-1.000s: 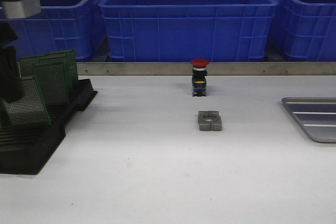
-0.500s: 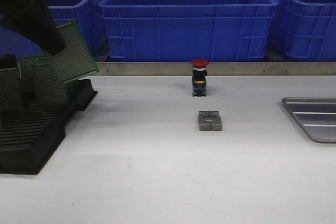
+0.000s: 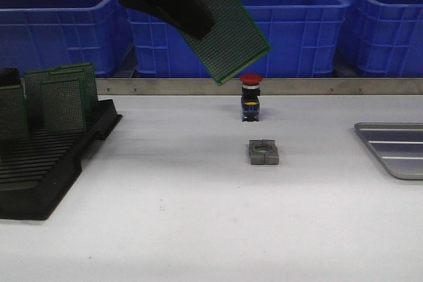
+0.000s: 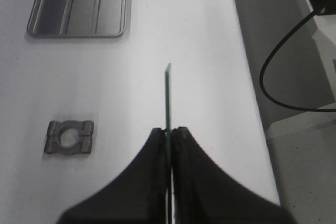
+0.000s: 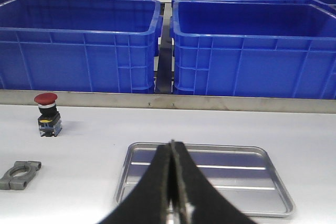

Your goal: Place circuit board on tray

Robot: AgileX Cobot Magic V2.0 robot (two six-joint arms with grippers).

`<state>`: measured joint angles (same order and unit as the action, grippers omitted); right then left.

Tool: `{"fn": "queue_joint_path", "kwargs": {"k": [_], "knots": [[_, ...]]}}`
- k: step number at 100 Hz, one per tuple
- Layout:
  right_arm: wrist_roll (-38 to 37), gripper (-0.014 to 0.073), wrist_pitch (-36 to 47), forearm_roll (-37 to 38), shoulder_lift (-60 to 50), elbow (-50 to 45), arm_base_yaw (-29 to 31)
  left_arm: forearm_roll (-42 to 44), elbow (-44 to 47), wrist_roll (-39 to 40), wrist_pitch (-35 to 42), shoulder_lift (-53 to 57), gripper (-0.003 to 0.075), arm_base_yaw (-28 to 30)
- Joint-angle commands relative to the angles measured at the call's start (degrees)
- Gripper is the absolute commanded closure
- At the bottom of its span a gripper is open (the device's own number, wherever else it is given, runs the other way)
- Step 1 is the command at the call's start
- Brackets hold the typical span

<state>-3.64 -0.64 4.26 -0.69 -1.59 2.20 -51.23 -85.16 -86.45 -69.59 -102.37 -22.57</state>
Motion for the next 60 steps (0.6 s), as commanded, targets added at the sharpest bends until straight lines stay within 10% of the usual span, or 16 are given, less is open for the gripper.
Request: {"fn": "queue_joint_path", "kwargs": {"k": [1,28,60], "knots": [[0.1,0.0701,4.3,0.5,-1.4,0.8,-0.2,-5.4,-1.7,0.6,-3.7,3.0,0.0741,-2.2],[0.0,0.0701,1.9,-1.1,-1.4,3.0,-0.3,-5.4,-1.7,0.6,-3.7,3.0,0.0741,-3.6],[0.3,0.0701,-27.8,-1.1,7.7,19.0,-0.3,-5.4,-1.7,0.6,-3.7,3.0,0.0741,-3.6]]}}
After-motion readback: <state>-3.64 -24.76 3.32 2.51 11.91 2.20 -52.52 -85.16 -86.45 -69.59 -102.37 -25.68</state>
